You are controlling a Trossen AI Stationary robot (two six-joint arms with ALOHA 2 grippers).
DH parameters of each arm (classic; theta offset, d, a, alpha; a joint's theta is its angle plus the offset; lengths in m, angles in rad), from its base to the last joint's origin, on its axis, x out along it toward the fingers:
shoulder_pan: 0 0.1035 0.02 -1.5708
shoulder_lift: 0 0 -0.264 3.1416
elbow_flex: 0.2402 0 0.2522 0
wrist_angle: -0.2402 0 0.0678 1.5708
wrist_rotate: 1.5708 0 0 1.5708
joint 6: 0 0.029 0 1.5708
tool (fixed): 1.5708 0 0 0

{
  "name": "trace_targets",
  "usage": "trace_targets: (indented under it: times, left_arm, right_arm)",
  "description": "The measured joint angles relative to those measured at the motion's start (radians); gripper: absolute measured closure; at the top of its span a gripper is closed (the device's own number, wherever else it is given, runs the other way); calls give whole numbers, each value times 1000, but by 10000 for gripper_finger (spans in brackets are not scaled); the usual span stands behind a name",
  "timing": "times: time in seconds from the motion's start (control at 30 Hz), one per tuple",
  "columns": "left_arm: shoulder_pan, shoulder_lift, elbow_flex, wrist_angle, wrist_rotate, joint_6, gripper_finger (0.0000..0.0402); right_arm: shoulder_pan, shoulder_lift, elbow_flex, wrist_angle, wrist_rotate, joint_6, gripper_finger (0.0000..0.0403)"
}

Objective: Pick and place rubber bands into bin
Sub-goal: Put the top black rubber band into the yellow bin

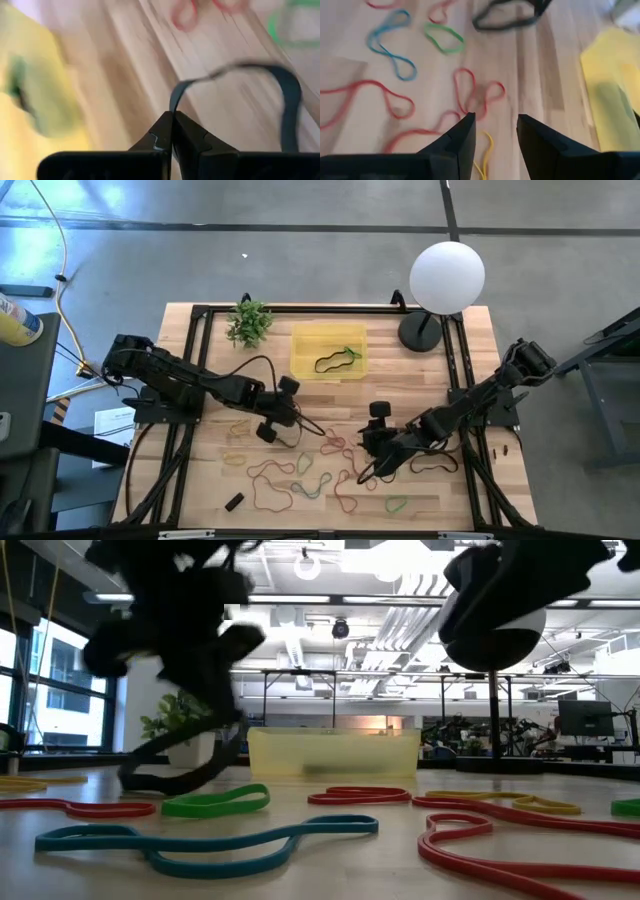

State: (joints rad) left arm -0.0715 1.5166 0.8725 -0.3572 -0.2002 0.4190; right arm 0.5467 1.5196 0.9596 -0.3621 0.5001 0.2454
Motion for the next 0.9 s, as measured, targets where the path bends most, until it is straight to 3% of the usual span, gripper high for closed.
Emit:
trace_targets:
  times: [0.2,0.6,0.9]
  left_arm:
    - [34,0,149,-12,-81,139,400]
    - [304,0,313,-39,-80,256,401]
    - [520,11,310,-34,62,258,401]
  right_arm:
    - [14,0,0,-60,54,46,269]
    - [32,0,0,-83,111,69,269]
    - [32,0,0,-84,141,63,269]
